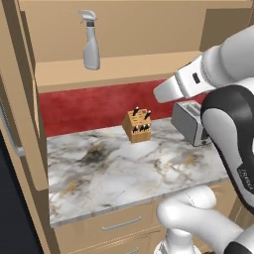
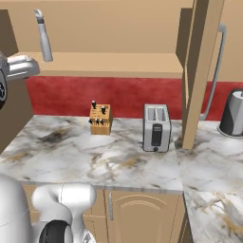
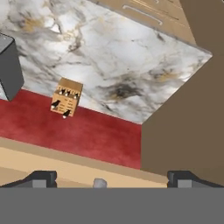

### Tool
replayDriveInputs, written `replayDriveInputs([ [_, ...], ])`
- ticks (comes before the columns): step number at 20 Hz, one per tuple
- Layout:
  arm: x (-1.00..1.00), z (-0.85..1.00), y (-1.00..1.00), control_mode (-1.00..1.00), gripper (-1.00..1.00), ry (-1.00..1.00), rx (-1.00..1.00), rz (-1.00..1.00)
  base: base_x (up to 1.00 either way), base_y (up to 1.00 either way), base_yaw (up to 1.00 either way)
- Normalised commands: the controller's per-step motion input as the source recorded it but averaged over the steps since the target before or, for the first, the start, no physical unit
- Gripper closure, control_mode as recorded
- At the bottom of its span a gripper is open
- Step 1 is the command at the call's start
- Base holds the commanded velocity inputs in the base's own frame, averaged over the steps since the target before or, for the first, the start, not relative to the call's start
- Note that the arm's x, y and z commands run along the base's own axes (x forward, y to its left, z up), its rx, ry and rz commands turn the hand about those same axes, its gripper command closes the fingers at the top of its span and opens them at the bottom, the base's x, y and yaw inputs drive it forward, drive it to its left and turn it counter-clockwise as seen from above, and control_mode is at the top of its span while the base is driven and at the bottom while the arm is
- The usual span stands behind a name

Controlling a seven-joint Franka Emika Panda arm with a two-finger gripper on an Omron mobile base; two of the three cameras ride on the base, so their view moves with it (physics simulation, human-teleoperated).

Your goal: Locate and retrieve the spray and spray from the cabinet. Place them next to the sink.

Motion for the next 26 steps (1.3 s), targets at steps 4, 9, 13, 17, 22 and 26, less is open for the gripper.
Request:
replayDriveInputs([
  [4, 0.54, 0.00, 0.21, -1.00, -1.00, -0.02, -0.01, -0.03, 0.00, 0.00, 0.00],
  [9, 0.56, 0.04, 0.19, -1.00, -1.00, 0.00, 0.00, -0.01, 0.00, 0.00, 0.00],
  [13, 0.68, 0.01, 0.19, -1.00, -1.00, 0.00, 0.00, 0.00, 0.00, 0.00, 0.00],
  [17, 0.71, 0.00, 0.17, -1.00, -1.00, 0.00, 0.01, 0.00, 0.00, 0.00, 0.00],
  [22, 0.67, -0.03, 0.19, -1.00, -1.00, 0.00, 0.03, 0.00, 0.00, 0.00, 0.00],
  [26, 0.63, 0.00, 0.31, -1.00, -1.00, 0.03, 0.00, 0.00, 0.00, 0.00, 0.00],
])
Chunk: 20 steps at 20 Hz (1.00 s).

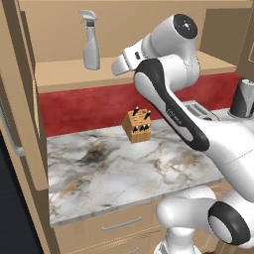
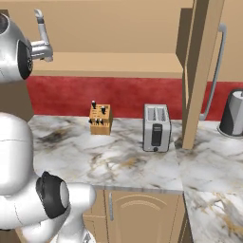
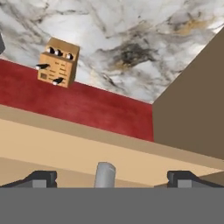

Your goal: Locate and retrieve the spray and spray from the cabinet. Place them next to the sink.

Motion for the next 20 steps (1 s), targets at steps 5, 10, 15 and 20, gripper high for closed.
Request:
replayDriveInputs([
  [5, 0.66, -0.02, 0.23, -1.00, -1.00, 0.00, 0.00, 0.01, 0.00, 0.00, 0.00],
  [10, 0.63, -0.05, 0.06, -1.00, -1.00, 0.00, 0.00, 0.00, 0.00, 0.00, 0.00],
  [15, 0.49, -0.22, 0.02, -1.00, -1.00, 0.00, 0.03, 0.00, 0.00, 0.00, 0.00],
  [20, 0.31, -0.26, 0.07, -1.00, -1.00, 0.00, 0.03, 0.00, 0.00, 0.00, 0.00],
])
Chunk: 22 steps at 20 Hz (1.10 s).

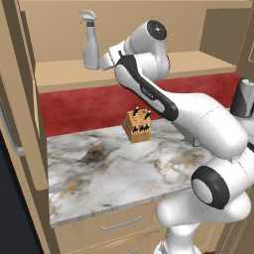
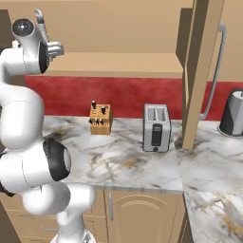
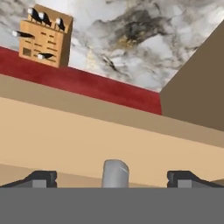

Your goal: Locate and retrieve the spray and spray from the cabinet. Place them next to the sink.

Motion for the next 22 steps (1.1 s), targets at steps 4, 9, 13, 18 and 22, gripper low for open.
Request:
replayDriveInputs([
  [4, 0.28, -0.06, 0.34, -1.00, -1.00, 0.00, 0.00, 0.02, 0.00, 0.00, 0.00],
  [9, 0.40, 0.00, 0.31, -1.00, -1.00, 0.00, 0.00, 0.04, 0.00, 0.00, 0.00],
  [13, 0.43, 0.00, 0.13, -1.00, -1.00, 0.02, -0.01, 0.04, 0.00, 0.00, 0.00],
  [18, 0.44, 0.00, 0.00, -1.00, -1.00, 0.04, -0.02, 0.02, 0.00, 0.00, 0.00],
  [22, 0.42, 0.00, 0.02, -1.00, -1.00, 0.03, -0.02, 0.01, 0.00, 0.00, 0.00],
])
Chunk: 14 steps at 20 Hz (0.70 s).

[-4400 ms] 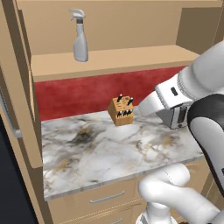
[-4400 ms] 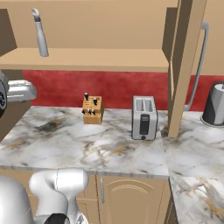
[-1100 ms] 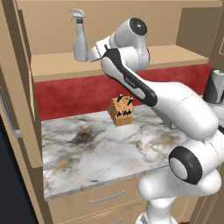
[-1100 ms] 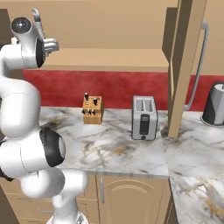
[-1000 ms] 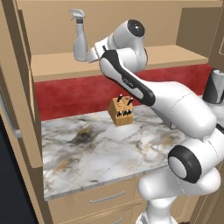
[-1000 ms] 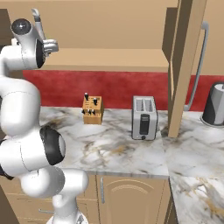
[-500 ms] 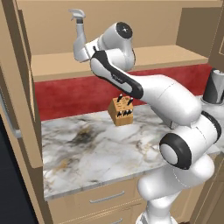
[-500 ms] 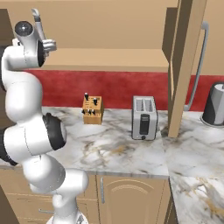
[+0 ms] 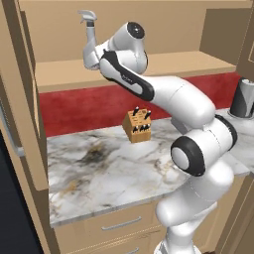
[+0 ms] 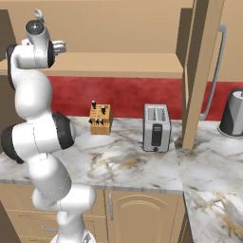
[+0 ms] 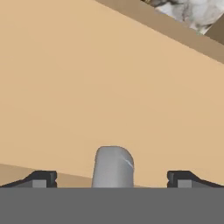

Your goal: Locate and retrieve the spray and spray from the cabinet. Place them next to the sink.

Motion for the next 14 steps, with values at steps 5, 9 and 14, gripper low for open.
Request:
replayDriveInputs([
  [5, 0.27, 0.00, 0.17, -1.00, -1.00, 0.01, 0.00, 0.00, 0.00, 0.00, 0.00],
  [9, 0.19, -0.01, 0.27, -1.00, -1.00, 0.00, 0.00, 0.00, 0.00, 0.00, 0.00],
  [14, 0.15, 0.00, 0.15, -1.00, -1.00, -0.01, 0.00, 0.01, 0.00, 0.00, 0.00],
])
